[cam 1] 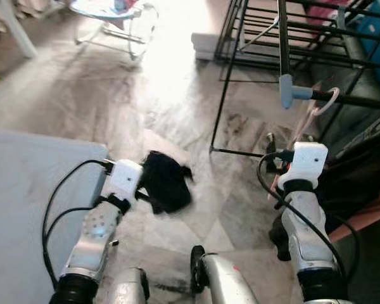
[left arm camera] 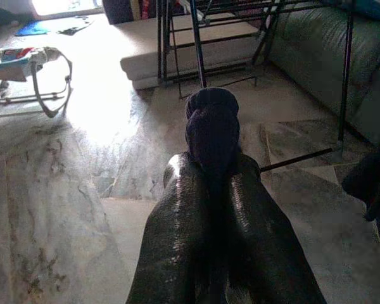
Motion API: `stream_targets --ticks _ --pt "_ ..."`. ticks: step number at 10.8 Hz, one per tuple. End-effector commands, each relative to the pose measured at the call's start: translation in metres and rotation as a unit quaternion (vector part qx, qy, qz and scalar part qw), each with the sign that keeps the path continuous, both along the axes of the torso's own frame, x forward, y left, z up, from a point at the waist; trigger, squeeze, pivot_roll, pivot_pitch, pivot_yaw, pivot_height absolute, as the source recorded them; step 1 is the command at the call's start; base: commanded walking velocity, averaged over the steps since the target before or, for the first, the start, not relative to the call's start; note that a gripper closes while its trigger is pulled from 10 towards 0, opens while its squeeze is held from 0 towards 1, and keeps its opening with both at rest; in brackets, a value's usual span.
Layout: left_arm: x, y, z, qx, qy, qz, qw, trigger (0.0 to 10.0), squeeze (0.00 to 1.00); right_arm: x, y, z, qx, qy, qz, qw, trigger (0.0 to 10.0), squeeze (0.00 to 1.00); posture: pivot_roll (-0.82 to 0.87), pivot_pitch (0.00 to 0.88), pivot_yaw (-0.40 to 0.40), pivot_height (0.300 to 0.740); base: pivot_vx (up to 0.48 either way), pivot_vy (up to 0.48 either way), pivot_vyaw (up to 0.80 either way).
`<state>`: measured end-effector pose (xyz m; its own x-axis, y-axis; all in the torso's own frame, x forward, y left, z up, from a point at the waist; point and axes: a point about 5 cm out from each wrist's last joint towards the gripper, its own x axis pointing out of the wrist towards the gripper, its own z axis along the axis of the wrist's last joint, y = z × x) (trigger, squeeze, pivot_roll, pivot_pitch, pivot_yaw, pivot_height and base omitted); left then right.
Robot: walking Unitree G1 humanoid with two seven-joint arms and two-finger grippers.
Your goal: Hang hanger
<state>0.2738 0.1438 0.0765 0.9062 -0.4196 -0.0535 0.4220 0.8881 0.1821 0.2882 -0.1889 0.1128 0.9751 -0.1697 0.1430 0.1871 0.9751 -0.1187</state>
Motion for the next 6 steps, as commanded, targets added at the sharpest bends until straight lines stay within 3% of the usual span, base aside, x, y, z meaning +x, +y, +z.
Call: stream_targets --ticks 1,4,6 --pt "-0.002 -0.001 0.003 0.004 -0.009 -0.004 1.000 10.0 0.00 -0.003 -0.009 -0.006 -0.006 0.017 -0.021 1.000 10.0 0.00 -0.02 0.227 -0.072 0.740 0.000 0.000 0.00" --pt "-0.002 -0.002 0.002 0.008 -0.006 -0.005 1.000 10.0 0.00 -0.018 -0.034 -0.012 -0.047 0.027 -0.072 0.996 10.0 0.00 -0.03 0.230 -0.067 0.740 0.000 0.000 0.00" --pt "-0.002 -0.005 0.001 0.012 -0.003 -0.012 1.000 10.0 0.00 -0.020 -0.038 -0.018 -0.039 0.047 -0.084 0.995 10.0 0.00 -0.04 0.231 -0.064 0.740 0.000 0.000 0.00"
